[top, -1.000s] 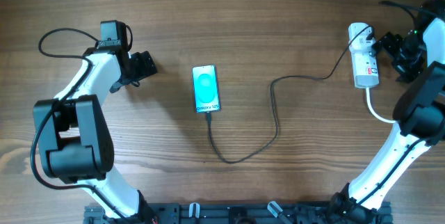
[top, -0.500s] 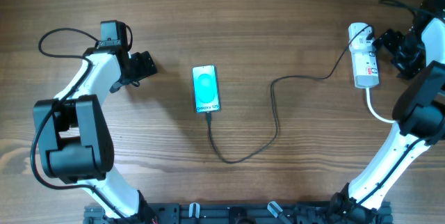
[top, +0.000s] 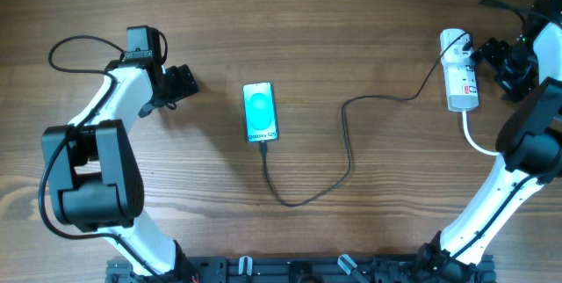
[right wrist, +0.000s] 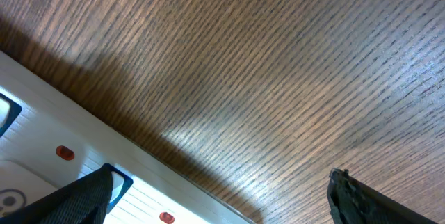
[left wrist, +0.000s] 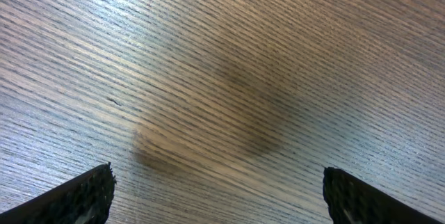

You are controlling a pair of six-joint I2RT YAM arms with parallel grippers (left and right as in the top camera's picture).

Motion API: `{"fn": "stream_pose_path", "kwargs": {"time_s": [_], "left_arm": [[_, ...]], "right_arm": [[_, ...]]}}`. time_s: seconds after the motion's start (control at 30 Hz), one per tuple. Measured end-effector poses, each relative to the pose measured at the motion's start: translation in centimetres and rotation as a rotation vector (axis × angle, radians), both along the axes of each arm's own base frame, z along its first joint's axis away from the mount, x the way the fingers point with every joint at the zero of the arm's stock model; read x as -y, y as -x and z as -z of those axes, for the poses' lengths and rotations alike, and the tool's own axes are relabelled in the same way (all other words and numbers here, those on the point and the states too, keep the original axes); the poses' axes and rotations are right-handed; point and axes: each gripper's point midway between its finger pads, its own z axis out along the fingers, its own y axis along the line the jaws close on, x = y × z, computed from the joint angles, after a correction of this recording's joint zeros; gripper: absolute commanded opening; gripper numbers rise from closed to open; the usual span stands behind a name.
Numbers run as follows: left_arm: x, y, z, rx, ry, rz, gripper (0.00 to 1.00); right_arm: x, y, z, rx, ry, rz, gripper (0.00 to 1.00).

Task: Plug charger to phone and switch on socket
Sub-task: 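Press down the socket switch beside the charger with the right gripper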

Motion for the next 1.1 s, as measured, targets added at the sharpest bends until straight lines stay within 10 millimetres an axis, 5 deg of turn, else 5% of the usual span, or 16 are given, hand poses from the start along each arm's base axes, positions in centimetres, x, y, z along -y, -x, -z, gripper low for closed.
{"fn": "stream_pose_path", "kwargs": {"time_s": [0.93,1.1], "left_arm": [[0.0,0.0,0.0,0.000,0.000,0.000,1.00],[0.0,0.0,0.0,0.000,0.000,0.000,1.00]], "right_arm": [[-1.0,0.4,0.1,0.015,-0.064,-0.040,1.00],[-1.8,1.9,-0.3,-0.049,-0.087,-0.114,1.00]]}}
